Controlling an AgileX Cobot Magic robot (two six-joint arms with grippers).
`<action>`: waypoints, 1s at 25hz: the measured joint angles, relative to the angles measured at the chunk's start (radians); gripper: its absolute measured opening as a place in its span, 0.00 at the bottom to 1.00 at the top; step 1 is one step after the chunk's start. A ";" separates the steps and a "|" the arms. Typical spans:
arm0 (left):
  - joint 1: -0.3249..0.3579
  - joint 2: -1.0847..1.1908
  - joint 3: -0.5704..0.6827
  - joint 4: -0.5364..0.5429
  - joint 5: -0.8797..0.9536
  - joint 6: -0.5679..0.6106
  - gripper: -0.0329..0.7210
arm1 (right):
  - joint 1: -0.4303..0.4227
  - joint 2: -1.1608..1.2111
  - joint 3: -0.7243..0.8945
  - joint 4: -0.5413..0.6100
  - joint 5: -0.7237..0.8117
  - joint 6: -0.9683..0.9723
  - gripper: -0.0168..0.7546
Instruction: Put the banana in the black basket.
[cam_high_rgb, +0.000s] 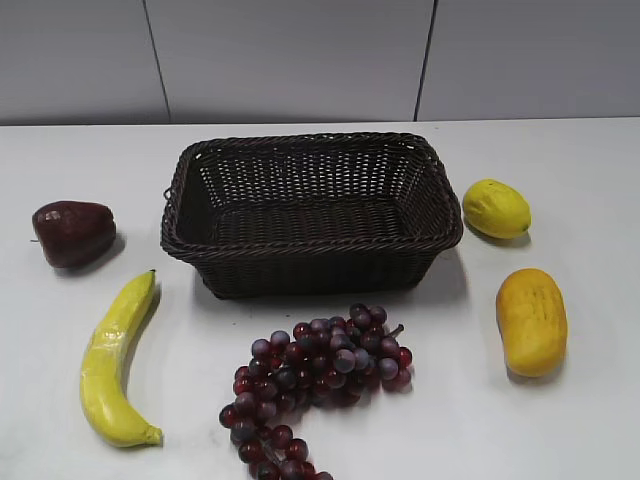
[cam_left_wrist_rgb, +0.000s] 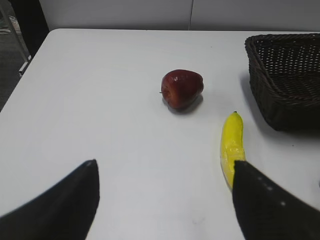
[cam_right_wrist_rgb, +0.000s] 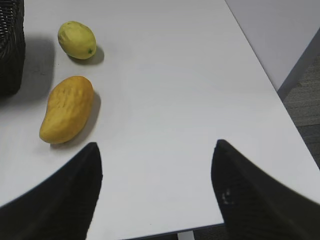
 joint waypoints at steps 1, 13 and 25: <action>0.000 0.000 0.000 0.000 0.000 0.000 0.86 | 0.000 0.000 0.000 0.000 0.000 0.000 0.74; 0.000 0.000 0.000 0.000 0.000 0.000 0.85 | 0.000 0.000 0.000 0.000 0.000 0.000 0.74; 0.000 0.065 -0.016 0.000 -0.029 0.000 0.82 | 0.000 0.000 0.000 0.000 0.000 0.000 0.74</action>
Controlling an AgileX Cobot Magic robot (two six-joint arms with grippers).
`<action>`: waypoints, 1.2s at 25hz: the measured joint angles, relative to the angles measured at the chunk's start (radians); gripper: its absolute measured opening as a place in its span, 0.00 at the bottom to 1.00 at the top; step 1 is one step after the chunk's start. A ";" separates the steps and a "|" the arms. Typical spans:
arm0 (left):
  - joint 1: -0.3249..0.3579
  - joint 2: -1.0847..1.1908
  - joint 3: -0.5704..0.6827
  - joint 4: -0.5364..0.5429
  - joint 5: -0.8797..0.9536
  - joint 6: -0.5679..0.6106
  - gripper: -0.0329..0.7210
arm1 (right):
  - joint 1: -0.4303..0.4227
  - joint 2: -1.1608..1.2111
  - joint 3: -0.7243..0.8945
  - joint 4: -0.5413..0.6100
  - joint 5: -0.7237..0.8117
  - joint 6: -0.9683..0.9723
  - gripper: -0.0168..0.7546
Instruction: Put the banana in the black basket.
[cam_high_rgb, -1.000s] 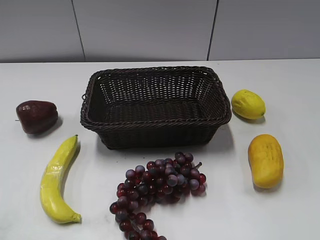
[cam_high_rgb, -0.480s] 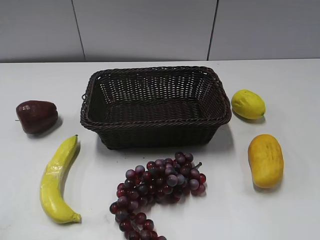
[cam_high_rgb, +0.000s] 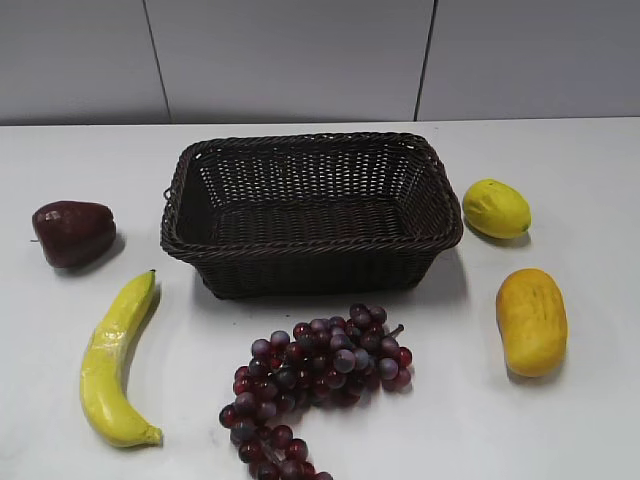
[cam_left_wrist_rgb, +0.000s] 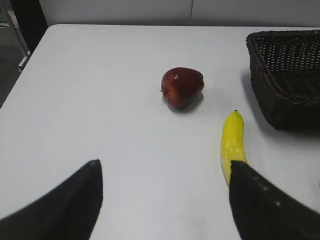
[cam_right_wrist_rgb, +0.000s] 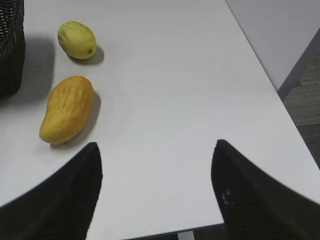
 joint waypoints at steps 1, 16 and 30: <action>0.000 0.027 -0.009 0.000 -0.023 0.001 0.82 | 0.000 0.000 0.000 0.000 0.000 0.000 0.74; -0.032 0.662 -0.035 -0.192 -0.272 0.001 0.85 | 0.000 0.000 0.000 0.000 -0.001 0.000 0.74; -0.294 1.196 -0.046 -0.277 -0.475 0.050 0.85 | 0.000 0.000 0.000 0.000 -0.001 0.000 0.74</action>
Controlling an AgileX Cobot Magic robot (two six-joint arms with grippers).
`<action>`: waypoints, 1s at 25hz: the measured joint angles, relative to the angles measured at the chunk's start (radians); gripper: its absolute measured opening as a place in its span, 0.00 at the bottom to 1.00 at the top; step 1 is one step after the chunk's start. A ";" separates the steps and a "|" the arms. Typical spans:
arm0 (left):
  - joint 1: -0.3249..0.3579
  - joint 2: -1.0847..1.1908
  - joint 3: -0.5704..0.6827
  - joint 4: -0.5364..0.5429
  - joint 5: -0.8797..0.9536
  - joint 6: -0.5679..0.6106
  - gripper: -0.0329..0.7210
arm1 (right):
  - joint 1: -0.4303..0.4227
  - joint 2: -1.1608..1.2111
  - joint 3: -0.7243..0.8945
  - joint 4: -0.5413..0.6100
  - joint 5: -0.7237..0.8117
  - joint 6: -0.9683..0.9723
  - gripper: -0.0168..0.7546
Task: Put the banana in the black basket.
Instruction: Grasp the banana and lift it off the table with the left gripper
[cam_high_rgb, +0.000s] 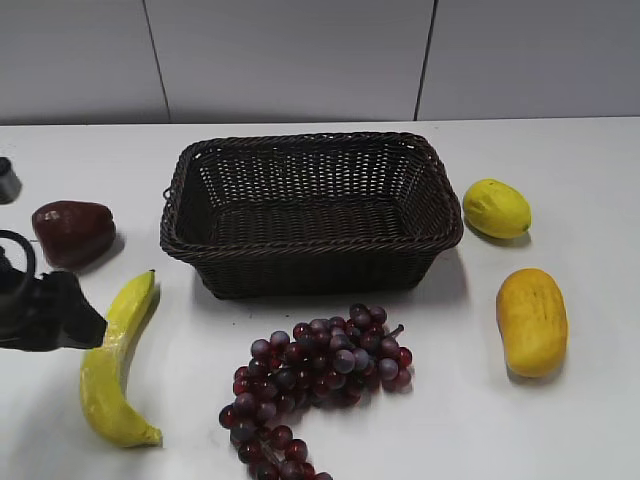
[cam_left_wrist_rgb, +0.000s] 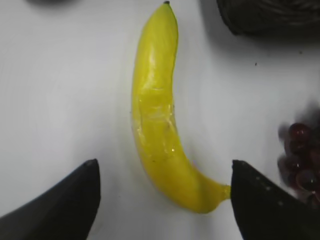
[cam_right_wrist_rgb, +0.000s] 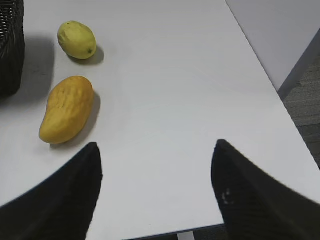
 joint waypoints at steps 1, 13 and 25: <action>-0.017 0.027 -0.009 0.008 -0.005 0.000 0.85 | 0.000 0.000 0.000 0.000 0.000 0.000 0.74; -0.070 0.411 -0.265 0.179 0.110 -0.028 0.83 | 0.000 0.000 0.000 0.000 0.000 0.000 0.74; -0.070 0.571 -0.400 0.252 0.145 -0.053 0.83 | 0.000 0.000 0.000 0.000 0.000 0.000 0.74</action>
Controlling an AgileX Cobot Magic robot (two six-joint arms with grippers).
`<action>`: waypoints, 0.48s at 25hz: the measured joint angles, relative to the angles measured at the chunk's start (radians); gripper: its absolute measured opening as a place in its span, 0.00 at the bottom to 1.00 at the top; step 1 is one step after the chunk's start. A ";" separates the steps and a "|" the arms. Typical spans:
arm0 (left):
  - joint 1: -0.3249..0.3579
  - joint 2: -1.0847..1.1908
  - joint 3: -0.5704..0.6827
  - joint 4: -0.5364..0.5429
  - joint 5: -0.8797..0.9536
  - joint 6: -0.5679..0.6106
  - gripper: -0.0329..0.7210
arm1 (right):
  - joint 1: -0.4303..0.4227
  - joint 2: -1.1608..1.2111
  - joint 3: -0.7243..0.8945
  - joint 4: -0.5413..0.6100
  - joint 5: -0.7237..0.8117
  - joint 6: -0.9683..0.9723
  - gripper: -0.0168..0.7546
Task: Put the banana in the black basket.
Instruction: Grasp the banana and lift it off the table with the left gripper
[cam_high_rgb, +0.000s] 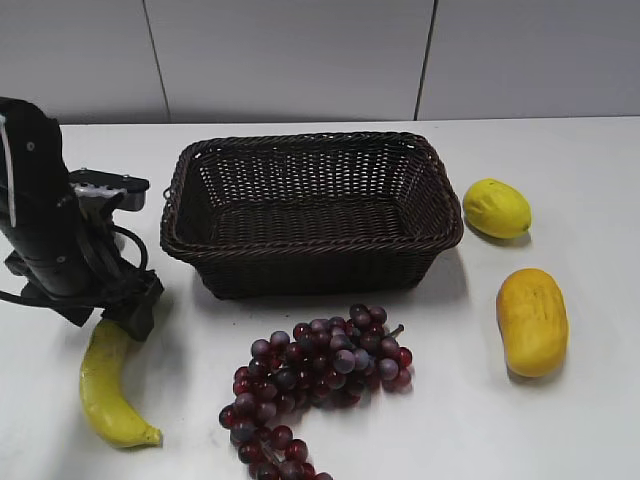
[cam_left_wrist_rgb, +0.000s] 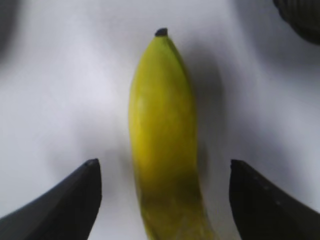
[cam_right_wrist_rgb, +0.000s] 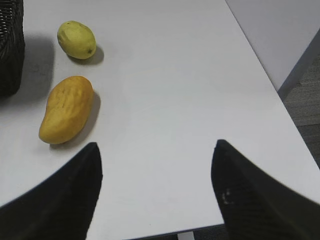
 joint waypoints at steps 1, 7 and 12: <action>0.000 0.006 0.000 0.001 0.001 0.000 0.83 | 0.000 0.000 0.000 0.000 0.000 0.000 0.74; 0.000 0.022 -0.002 0.007 0.004 0.000 0.74 | 0.000 0.000 0.000 0.000 0.001 0.000 0.74; 0.000 0.039 -0.003 0.012 0.007 0.000 0.68 | 0.000 0.000 0.000 0.000 0.001 0.000 0.74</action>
